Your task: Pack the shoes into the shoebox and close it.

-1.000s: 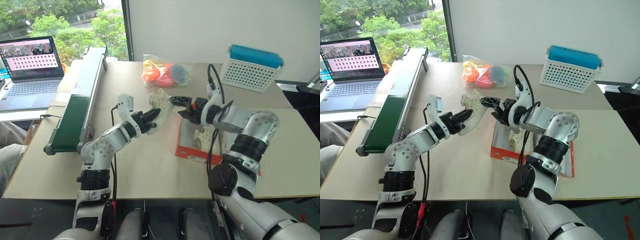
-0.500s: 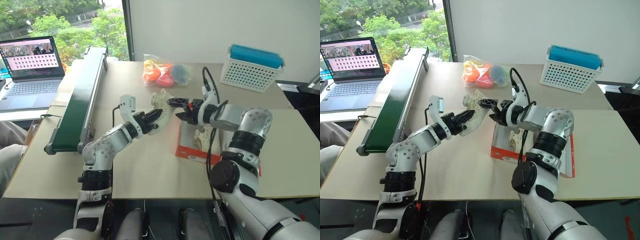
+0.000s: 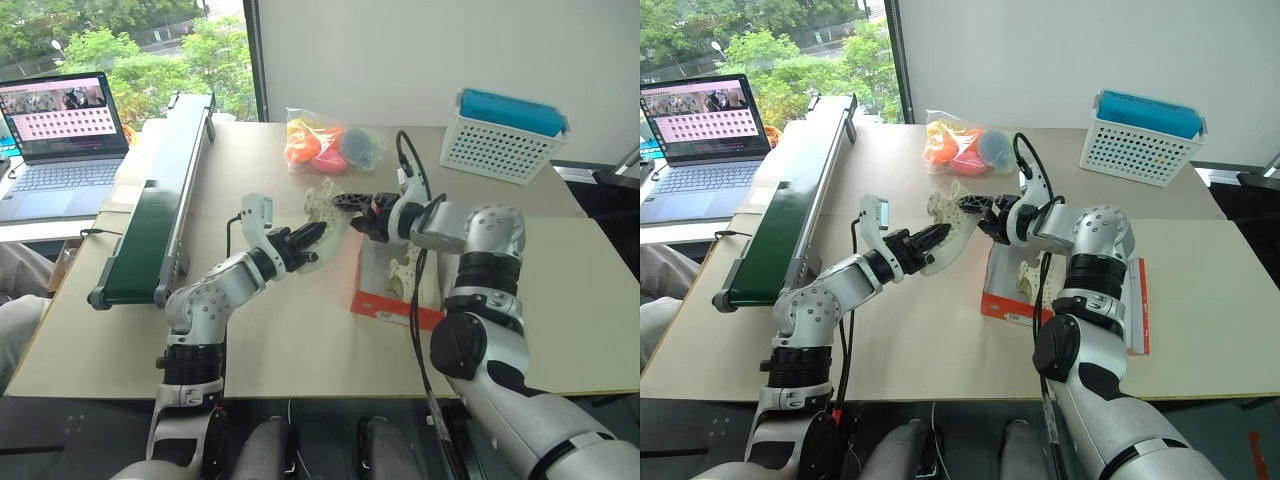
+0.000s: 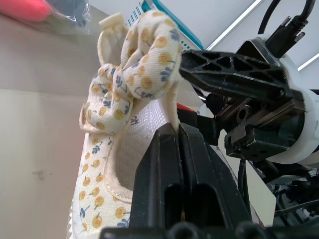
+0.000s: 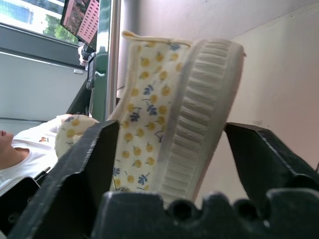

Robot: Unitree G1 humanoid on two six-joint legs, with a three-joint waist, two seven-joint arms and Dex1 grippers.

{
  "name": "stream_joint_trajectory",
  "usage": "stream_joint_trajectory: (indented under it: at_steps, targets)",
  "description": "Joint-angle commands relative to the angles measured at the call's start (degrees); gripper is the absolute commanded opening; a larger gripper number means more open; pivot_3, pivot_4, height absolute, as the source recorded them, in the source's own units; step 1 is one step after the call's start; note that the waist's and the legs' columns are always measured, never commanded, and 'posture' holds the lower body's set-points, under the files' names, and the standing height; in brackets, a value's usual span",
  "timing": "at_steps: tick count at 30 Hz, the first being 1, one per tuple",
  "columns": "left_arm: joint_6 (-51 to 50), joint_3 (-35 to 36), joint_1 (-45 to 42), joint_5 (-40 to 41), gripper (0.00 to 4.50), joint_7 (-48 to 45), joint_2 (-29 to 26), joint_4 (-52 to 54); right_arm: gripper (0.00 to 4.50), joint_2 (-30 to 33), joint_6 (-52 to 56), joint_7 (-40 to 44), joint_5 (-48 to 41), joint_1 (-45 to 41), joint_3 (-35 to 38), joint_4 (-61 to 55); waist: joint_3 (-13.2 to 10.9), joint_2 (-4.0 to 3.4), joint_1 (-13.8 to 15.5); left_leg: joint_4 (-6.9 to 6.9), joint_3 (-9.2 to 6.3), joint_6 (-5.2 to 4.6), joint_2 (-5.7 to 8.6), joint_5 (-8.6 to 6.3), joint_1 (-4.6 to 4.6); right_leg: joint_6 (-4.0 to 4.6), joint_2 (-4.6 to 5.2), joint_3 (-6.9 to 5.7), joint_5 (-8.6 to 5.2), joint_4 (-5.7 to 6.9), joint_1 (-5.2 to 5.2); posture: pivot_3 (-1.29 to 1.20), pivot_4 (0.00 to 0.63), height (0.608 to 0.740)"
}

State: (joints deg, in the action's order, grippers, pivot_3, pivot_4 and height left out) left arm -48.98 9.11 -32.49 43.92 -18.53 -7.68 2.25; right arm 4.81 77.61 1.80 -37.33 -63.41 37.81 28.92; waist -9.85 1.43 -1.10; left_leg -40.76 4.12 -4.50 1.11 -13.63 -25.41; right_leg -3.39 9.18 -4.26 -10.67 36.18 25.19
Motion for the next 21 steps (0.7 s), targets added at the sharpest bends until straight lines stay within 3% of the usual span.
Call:
stream_joint_trajectory:
  at_steps: [1,3,7,14,20,21]
  targets:
    - [0.7,0.0,-0.6,0.8,0.00,-0.6,0.2,2.7,2.16,-0.2,-0.5,0.5,-3.1,-1.9,0.5,-2.4,0.0,0.00,0.0,0.00,0.00,0.00,0.00,0.00,0.00,0.00,0.00,0.00,0.00,0.00,0.00,0.00,0.150,0.699]
    - [0.6,0.0,-0.7,0.7,0.00,-0.6,0.3,2.7,1.57,-0.3,-0.1,0.7,-3.5,-2.1,0.7,-2.8,0.0,0.00,0.0,0.00,0.00,0.00,0.00,0.00,0.00,0.00,0.00,0.00,0.00,0.00,0.00,0.00,0.150,0.699]
    - [0.8,-0.5,-0.7,0.4,0.00,-1.0,0.1,2.9,1.57,-1.0,0.8,1.5,-6.5,-3.5,1.9,-5.1,0.0,-0.01,0.0,0.00,0.00,0.00,0.00,0.00,-0.02,0.00,0.00,0.00,0.00,0.00,0.02,0.00,0.150,0.699]
    - [1.7,-2.7,0.7,-1.5,0.00,-2.2,-0.6,4.3,1.57,-3.5,-3.9,-4.5,-9.6,-5.8,5.8,-9.0,0.0,-0.01,0.0,0.00,0.00,0.00,-0.01,0.00,-0.05,0.00,-0.01,0.00,0.00,0.00,0.05,0.00,0.150,0.699]
    - [3.4,-4.1,1.5,-2.5,1.91,-3.7,-1.0,6.1,1.46,-3.6,-8.5,-8.6,-8.3,-2.7,4.5,-14.5,0.0,-0.03,0.3,0.00,0.00,0.00,0.01,0.00,-0.08,0.00,0.00,0.00,0.00,0.00,0.06,0.00,0.150,0.699]
    - [3.2,-3.8,1.6,-1.9,1.91,-3.9,-1.0,6.5,1.46,-3.2,-9.4,-9.1,-7.8,-1.7,4.2,-15.6,0.0,-0.03,0.3,0.00,0.00,0.00,0.02,0.00,-0.10,0.00,0.00,-0.01,0.00,-0.01,0.07,0.00,0.150,0.699]
